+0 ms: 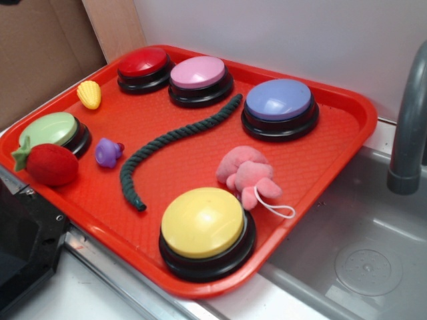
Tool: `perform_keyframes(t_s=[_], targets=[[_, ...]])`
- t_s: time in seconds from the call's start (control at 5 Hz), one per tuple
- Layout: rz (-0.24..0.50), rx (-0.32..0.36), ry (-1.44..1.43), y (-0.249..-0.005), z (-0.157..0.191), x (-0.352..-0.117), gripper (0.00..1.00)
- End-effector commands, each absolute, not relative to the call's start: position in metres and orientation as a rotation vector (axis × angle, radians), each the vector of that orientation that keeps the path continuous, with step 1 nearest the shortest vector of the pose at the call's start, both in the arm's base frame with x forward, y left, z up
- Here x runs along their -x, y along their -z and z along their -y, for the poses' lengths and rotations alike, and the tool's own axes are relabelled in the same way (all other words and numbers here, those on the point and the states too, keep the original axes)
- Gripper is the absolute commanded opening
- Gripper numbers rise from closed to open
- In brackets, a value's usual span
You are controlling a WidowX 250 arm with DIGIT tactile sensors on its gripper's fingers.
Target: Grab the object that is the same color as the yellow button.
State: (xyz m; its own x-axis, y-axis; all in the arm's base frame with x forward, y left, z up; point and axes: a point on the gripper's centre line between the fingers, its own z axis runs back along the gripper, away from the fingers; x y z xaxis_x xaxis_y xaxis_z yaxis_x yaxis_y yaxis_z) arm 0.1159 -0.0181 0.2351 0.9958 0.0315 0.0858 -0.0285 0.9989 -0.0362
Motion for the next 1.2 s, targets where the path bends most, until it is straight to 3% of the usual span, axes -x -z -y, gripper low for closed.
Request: perform_keyframes(t_s=[0.0,0.4,0.6,0.8,1.0], targets=[[0.086,0.035,-0.030,-0.235,0.018,-0.116,1.00],[0.139,0.021,-0.267,-0.191,-0.015,-0.152,1.00],[0.158,0.024,-0.418,-0.155,-0.036,-0.168,1.00],[0.203,0.054,-0.596,-0.117,-0.067,-0.185,1.00],[0.272,0.078,-0.644,-0.098,-0.085,-0.199,1.00]])
